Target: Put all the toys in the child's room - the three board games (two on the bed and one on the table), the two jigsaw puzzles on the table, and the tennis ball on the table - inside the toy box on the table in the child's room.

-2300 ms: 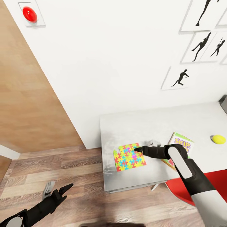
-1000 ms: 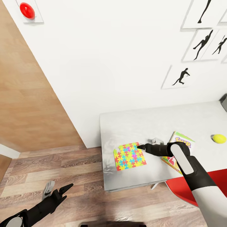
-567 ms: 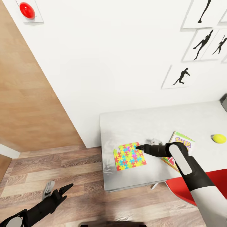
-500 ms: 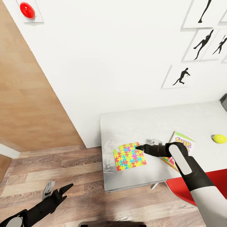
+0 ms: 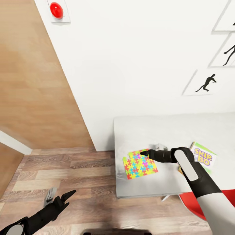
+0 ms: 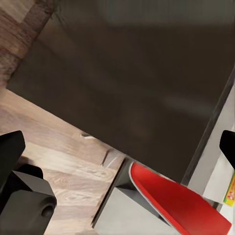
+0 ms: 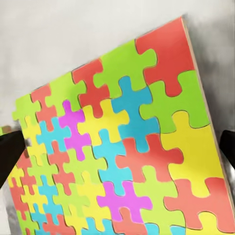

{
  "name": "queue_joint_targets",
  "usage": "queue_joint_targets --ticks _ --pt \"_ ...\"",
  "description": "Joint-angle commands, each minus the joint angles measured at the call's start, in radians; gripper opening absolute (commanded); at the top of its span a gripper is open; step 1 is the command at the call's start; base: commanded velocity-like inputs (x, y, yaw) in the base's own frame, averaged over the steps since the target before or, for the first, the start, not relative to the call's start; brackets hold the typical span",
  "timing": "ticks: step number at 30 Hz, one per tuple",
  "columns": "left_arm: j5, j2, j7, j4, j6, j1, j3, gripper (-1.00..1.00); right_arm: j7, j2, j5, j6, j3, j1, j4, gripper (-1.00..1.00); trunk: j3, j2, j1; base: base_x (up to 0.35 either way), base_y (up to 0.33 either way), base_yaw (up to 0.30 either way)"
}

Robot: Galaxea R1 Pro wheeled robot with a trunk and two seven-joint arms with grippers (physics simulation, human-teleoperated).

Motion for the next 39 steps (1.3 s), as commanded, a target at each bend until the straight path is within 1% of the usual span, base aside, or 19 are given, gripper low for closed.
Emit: queue_joint_targets --ticks 1,5,11,17,27,39 --pt "0.0 0.0 -0.002 -0.001 0.005 0.0 0.001 1.0 -0.008 -0.001 -0.008 0.002 0.002 -0.001 -0.001 1.0 -0.001 -0.002 0.001 0.0 0.0 0.224" --pt "-0.001 0.0 -0.002 -0.001 0.005 0.0 0.001 1.0 -0.008 -0.001 -0.008 0.002 0.002 -0.001 -0.001 1.0 -0.001 -0.002 0.001 0.0 0.0 0.166" --pt "-0.001 0.0 -0.002 -0.001 0.004 0.0 0.001 1.0 -0.007 -0.001 -0.008 0.002 0.002 -0.001 -0.001 1.0 -0.001 -0.002 0.001 0.0 0.0 0.059" --pt "-0.001 0.0 -0.001 -0.001 -0.007 0.0 0.001 1.0 -0.006 -0.001 -0.009 0.002 0.002 0.0 -0.001 1.0 -0.001 -0.002 0.001 -0.033 -0.005 0.019" --pt "0.001 0.0 -0.001 -0.001 -0.017 0.0 0.0 1.0 -0.006 -0.001 -0.01 0.002 0.002 0.001 -0.001 1.0 -0.001 -0.002 0.001 -0.138 -0.023 0.005" --pt "0.0 0.0 -0.004 -0.001 -0.019 0.0 0.0 1.0 -0.007 -0.001 -0.009 0.002 0.002 0.001 -0.001 1.0 -0.001 -0.002 0.001 -0.027 -0.004 0.001"
